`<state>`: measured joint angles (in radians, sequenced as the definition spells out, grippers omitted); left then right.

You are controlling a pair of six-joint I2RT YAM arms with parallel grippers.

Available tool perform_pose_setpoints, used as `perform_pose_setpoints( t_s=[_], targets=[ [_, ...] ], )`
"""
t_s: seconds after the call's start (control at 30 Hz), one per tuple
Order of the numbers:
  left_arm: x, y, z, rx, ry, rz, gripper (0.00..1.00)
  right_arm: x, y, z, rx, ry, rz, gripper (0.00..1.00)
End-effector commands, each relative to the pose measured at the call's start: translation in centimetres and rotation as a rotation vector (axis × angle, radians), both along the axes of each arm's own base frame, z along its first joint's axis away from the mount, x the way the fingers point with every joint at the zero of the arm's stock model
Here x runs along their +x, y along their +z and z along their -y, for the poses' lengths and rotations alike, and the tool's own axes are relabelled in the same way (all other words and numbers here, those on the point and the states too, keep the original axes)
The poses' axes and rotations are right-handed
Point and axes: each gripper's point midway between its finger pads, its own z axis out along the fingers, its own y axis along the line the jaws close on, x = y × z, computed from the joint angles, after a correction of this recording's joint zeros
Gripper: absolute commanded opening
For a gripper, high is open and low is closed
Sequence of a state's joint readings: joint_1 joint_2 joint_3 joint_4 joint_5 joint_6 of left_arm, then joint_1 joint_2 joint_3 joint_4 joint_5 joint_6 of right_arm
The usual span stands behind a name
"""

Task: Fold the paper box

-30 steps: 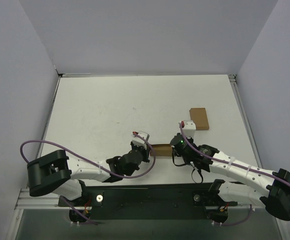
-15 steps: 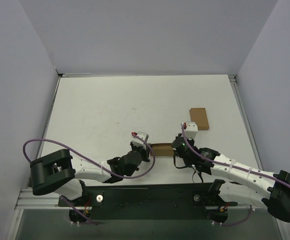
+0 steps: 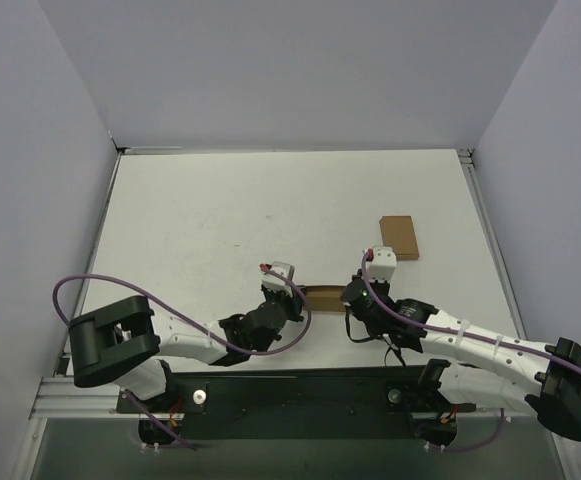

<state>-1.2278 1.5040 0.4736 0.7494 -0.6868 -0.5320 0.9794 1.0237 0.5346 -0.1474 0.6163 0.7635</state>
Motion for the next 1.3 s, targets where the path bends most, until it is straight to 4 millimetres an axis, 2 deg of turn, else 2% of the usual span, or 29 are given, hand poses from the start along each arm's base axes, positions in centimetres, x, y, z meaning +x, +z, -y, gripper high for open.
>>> perform_pose_setpoints(
  t_s=[0.0,0.17,0.37,0.6,0.97,1.27],
  targets=[
    [-4.1,-10.0,-2.9,0.31,-0.123,-0.216,0.0,-4.0,-5.2,1.9,-0.119,0.06,-0.2,0.0],
    [-3.9,-10.3,-3.1,0.302,-0.116,-0.229,0.0,-4.0,-5.3,1.9,-0.119,0.06,-0.201,0.0],
    [-2.8,-8.2,-2.9,0.214,-0.101,-0.221,0.0,-4.1,-5.5,1.7,-0.125,0.065,-0.206,0.0],
    [-3.5,-10.7,-4.4,0.308,-0.133,-0.234,0.0,-4.0,-5.5,1.7,-0.125,0.064,-0.201,0.0],
    [-4.1,-11.9,-4.9,0.4,-0.187,-0.17,0.0,-3.9,-5.3,1.8,-0.12,0.058,-0.192,0.0],
    [-4.5,-12.9,-6.1,0.458,-0.183,-0.171,0.0,-4.0,-5.4,2.1,-0.115,0.052,-0.185,0.0]
  ],
)
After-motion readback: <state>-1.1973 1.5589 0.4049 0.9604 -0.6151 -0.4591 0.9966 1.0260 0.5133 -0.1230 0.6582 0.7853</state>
